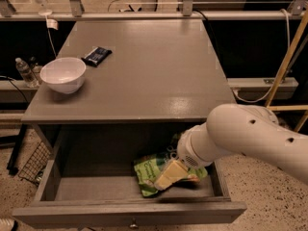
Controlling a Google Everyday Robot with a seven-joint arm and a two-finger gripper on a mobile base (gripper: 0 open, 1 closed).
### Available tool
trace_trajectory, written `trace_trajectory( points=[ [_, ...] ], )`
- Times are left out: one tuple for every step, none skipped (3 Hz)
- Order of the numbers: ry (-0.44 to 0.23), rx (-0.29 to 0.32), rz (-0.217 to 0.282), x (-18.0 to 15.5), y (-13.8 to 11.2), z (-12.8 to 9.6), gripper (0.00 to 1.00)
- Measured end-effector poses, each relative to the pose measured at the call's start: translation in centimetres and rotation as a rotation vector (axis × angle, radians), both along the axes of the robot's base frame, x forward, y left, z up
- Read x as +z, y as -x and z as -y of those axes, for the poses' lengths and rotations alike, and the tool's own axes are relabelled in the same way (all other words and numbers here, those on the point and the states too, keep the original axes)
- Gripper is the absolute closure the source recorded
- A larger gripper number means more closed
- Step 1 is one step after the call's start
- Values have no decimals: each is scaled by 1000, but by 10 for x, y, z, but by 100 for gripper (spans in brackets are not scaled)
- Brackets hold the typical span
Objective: Pick green rice chip bag from top drawer and place on counter
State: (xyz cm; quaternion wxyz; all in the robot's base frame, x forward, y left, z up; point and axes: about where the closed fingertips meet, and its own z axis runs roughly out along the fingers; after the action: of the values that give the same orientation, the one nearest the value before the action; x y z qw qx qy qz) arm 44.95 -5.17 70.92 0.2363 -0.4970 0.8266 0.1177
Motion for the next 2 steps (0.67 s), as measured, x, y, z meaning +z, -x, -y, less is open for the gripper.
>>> trace_trajectory(
  points=[
    [-14,-51,-13,-27,-12,1,0],
    [-26,-96,-26,-43,-17,5,0]
  ],
)
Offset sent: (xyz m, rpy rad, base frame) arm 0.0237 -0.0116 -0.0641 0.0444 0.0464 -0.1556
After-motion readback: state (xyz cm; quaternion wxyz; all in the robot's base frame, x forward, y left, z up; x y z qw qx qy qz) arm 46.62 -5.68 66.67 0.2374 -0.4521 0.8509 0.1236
